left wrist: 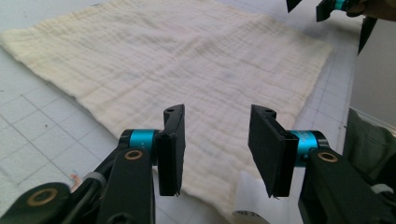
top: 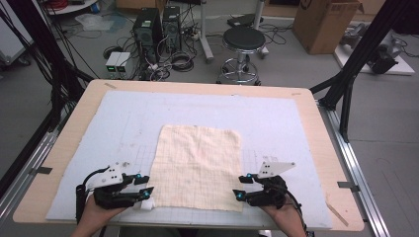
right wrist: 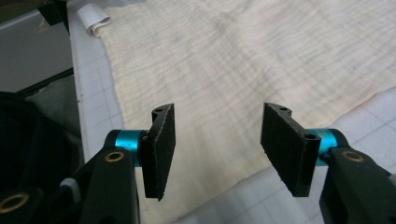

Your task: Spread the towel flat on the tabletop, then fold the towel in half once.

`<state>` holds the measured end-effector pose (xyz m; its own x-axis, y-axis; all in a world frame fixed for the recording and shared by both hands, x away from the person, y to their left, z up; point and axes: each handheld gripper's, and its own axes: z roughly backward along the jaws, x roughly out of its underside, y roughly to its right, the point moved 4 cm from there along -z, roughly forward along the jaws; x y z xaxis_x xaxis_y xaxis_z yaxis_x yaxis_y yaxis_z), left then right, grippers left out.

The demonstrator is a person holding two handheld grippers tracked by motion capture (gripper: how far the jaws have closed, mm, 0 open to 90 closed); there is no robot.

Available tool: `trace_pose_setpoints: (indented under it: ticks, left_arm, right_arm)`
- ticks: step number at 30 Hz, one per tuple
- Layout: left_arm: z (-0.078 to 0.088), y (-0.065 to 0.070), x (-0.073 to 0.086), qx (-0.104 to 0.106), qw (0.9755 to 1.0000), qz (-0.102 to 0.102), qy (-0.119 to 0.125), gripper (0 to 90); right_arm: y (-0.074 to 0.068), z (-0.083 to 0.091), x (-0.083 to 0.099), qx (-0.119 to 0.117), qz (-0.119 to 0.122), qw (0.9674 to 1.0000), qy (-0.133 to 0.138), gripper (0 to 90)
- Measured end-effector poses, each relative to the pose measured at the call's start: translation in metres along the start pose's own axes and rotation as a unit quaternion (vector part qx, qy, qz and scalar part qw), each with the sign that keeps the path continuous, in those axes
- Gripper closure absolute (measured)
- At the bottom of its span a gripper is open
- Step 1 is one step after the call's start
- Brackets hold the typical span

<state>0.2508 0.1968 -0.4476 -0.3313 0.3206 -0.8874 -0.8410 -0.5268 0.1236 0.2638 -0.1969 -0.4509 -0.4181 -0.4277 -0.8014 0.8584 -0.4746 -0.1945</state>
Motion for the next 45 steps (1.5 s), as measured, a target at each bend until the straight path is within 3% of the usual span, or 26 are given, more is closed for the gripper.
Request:
trace_pose_setpoints:
  ticks: [3,9,17,20,35,45]
  left_arm:
    - [-0.002,-0.004,-0.001,-0.009,0.9999,-0.004,-0.001,54.2]
    - [-0.005,-0.011,-0.003,-0.022,0.9996,0.015,0.005,48.7]
    - [-0.014,-0.022,-0.011,-0.040,0.9987,0.027,0.013,45.0]
    - [-0.017,-0.024,-0.012,-0.036,0.9988,0.032,0.012,44.9]
    - [-0.017,-0.021,-0.010,-0.036,0.9993,0.013,-0.002,42.2]
    - [-0.019,-0.023,-0.010,-0.036,0.9992,0.016,-0.012,41.0]
  right_arm:
    - [0.004,-0.003,-0.002,0.007,-0.001,1.0000,0.002,40.3]
    - [0.011,-0.009,-0.008,0.020,-0.003,0.9998,0.006,33.2]
    - [0.020,-0.012,-0.013,0.034,-0.005,0.9993,0.012,30.8]
    - [0.022,-0.014,-0.014,0.039,-0.003,0.9991,0.014,30.0]
    - [0.020,-0.019,-0.015,0.041,0.000,0.9992,0.006,28.7]
    - [0.021,-0.021,-0.016,0.044,0.003,0.9990,0.004,28.7]
